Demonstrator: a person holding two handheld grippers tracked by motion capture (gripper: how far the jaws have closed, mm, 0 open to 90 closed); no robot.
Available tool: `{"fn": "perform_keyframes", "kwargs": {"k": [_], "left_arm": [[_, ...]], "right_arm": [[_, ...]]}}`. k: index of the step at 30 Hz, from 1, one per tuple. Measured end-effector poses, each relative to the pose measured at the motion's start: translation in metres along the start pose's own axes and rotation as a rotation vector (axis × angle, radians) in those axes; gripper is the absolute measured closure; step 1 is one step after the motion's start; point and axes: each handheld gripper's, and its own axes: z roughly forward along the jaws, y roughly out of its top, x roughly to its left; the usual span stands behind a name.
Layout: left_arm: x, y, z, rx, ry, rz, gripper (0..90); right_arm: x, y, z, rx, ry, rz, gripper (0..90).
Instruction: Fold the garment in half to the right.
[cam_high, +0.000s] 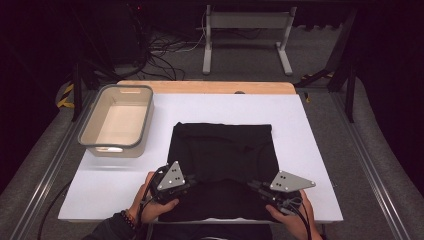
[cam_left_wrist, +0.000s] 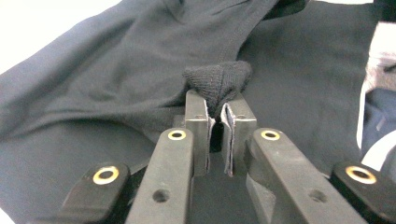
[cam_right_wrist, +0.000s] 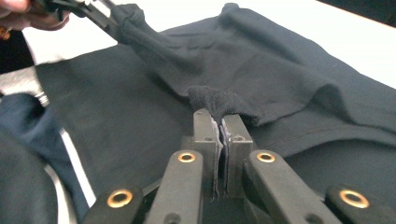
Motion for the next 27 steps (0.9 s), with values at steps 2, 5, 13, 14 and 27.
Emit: {"fn": "perform_keyframes", "kwargs": {"k": [2,5,13,14,27], "left_arm": [[-0.003,-0.005,0.0,0.018,-0.017,-0.006,83.7],[-0.009,-0.012,0.002,0.045,-0.035,-0.005,83.9],[-0.01,-0.022,0.011,0.097,-0.049,0.002,83.9],[-0.009,-0.023,0.014,0.107,-0.053,0.007,84.0],[-0.008,-0.028,0.02,0.124,-0.057,0.023,83.7]], "right_arm": [[0.004,-0.006,0.001,0.015,0.016,0.007,86.7],[0.009,-0.013,0.002,0.037,0.032,0.008,86.5],[0.011,-0.017,0.006,0.043,0.029,0.004,63.6],[0.011,-0.017,0.005,0.038,0.016,0.002,59.0],[-0.048,0.004,-0.01,-0.105,-0.225,0.056,57.1]]}}
